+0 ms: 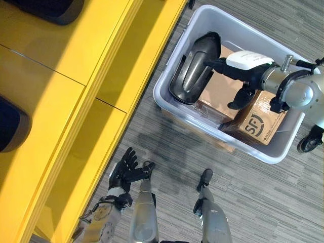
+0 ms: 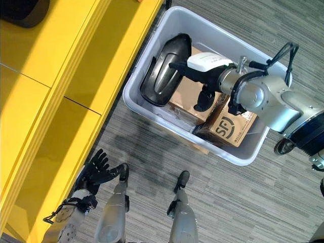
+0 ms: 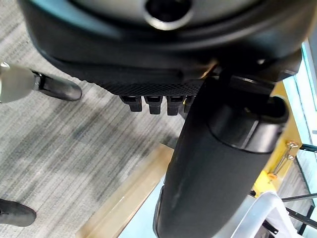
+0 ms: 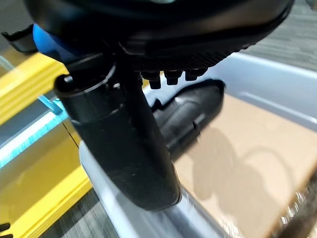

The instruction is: Move parts from the plastic box to the shelf.

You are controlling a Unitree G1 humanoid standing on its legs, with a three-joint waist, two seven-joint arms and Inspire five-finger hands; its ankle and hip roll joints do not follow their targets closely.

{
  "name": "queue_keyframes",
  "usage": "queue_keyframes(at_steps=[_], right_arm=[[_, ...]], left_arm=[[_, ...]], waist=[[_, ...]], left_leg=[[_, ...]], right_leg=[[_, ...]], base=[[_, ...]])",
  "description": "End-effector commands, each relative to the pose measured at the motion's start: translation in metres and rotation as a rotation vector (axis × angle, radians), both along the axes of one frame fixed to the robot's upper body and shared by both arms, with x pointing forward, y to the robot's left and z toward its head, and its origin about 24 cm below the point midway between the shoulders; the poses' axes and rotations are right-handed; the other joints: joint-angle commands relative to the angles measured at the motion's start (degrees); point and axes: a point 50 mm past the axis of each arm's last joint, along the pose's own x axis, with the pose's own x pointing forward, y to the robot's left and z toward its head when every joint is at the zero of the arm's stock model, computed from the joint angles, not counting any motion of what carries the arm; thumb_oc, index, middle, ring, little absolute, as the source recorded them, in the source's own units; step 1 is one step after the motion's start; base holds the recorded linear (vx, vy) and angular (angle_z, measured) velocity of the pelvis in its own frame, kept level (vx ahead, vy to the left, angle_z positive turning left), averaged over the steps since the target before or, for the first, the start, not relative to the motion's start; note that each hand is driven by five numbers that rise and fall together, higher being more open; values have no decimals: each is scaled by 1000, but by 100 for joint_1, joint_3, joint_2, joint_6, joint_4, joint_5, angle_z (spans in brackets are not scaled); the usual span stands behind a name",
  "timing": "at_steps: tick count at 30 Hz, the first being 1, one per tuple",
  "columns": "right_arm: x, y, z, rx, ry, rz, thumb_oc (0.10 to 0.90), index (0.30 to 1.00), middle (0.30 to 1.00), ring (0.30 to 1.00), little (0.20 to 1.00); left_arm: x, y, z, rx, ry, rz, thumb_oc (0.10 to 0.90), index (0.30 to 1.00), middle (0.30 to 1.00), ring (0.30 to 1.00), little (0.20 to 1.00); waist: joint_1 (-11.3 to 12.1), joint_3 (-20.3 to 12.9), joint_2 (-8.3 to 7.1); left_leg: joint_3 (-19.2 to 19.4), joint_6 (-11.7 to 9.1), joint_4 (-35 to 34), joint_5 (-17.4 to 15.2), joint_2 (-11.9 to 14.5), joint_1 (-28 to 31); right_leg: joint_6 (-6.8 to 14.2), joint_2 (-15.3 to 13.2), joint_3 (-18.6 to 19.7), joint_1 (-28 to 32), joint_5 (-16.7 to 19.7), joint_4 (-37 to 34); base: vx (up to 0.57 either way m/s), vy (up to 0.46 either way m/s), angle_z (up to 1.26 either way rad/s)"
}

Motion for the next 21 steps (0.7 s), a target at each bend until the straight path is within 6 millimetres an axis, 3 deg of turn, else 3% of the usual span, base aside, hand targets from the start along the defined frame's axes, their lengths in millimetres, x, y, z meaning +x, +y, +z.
queue_keyframes(at_steps=[1,21], right_arm=[[-24,1,59,-56,-246,39,900,1000,1000,1000,1000],[-40,30,74,-338,-368,117,900,1000,1000,1000,1000]], left_arm=[[-12,7,14,13,-68,3,900,1000,1000,1000,1000],[-5,7,28,16,-133,26,900,1000,1000,1000,1000]], waist=[[130,-211,-176],[186,5,-292]], left_leg=[[-79,-189,43,80,522,101],[-163,-200,181,34,484,-205]], right_leg=[[186,-374,235,-622,-455,1211],[181,-435,182,-829,-528,1392]], base=[[0,0,0],[1,2,1]])
